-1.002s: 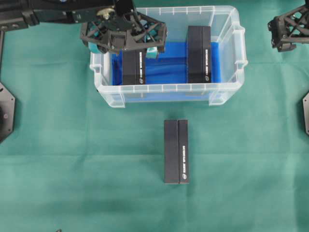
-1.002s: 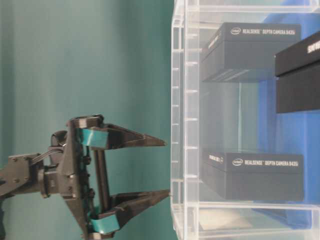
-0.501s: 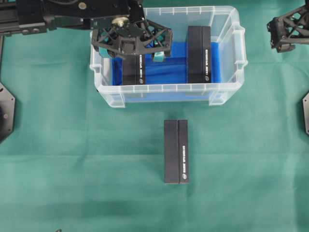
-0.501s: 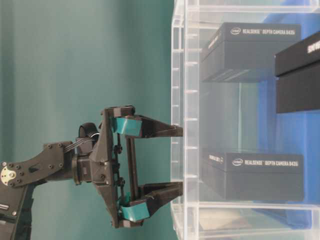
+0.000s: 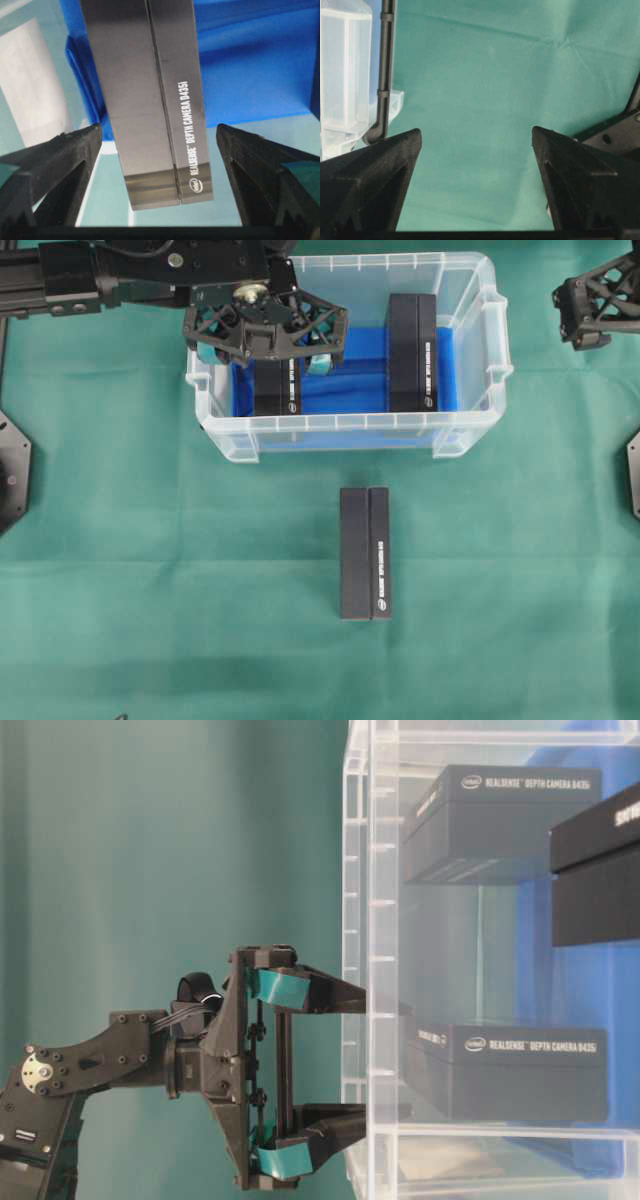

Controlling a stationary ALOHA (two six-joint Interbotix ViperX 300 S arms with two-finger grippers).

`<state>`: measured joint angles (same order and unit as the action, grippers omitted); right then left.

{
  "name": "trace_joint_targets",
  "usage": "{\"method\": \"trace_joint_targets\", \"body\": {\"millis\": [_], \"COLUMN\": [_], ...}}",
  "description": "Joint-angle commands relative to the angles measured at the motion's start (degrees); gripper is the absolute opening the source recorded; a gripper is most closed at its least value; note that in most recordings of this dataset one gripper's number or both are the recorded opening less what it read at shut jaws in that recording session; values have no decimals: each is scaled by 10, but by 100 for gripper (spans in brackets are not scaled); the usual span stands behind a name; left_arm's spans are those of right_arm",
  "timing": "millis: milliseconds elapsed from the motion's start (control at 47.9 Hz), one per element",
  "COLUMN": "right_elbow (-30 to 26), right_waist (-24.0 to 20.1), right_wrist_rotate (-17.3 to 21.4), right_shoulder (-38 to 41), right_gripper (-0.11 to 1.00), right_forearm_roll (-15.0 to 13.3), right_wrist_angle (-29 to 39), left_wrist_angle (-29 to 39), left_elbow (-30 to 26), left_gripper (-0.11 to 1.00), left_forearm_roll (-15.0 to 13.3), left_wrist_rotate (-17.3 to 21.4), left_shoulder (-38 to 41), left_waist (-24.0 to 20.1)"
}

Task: Take out the box from the case.
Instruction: 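Close the left gripper on the left black box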

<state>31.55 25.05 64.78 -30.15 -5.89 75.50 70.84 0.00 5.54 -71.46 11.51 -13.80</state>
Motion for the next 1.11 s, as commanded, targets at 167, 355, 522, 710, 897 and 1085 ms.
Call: {"method": "trace_joint_targets", "body": {"millis": [167, 355, 522, 710, 897, 1085], "right_elbow": [-5, -7, -5, -5, -5, -5], "right_waist": [0, -1, -1, -1, -1, -1], "right_wrist_rotate": [-1, -1, 0, -1, 0, 0], "right_shoulder": [-3, -3, -3, -3, -3, -3], "right_gripper": [87, 87, 87, 87, 87, 87], "right_forearm_roll": [1, 1, 1, 1, 1, 1], "right_wrist_angle": [-5, -6, -11, -18, -19, -25], "left_wrist_angle": [-25, -47, -73, -84, -89, -86], "left_elbow": [9, 26, 45, 63, 68, 68], "left_gripper": [98, 98, 98, 98, 98, 98], "left_forearm_roll": [15, 24, 25, 25, 25, 25], "left_wrist_rotate": [-4, -18, -32, -40, -41, -40], "left_shoulder": [-8, -9, -7, -7, -4, -4], "left_waist": [-3, -4, -4, -4, -4, -4]}}
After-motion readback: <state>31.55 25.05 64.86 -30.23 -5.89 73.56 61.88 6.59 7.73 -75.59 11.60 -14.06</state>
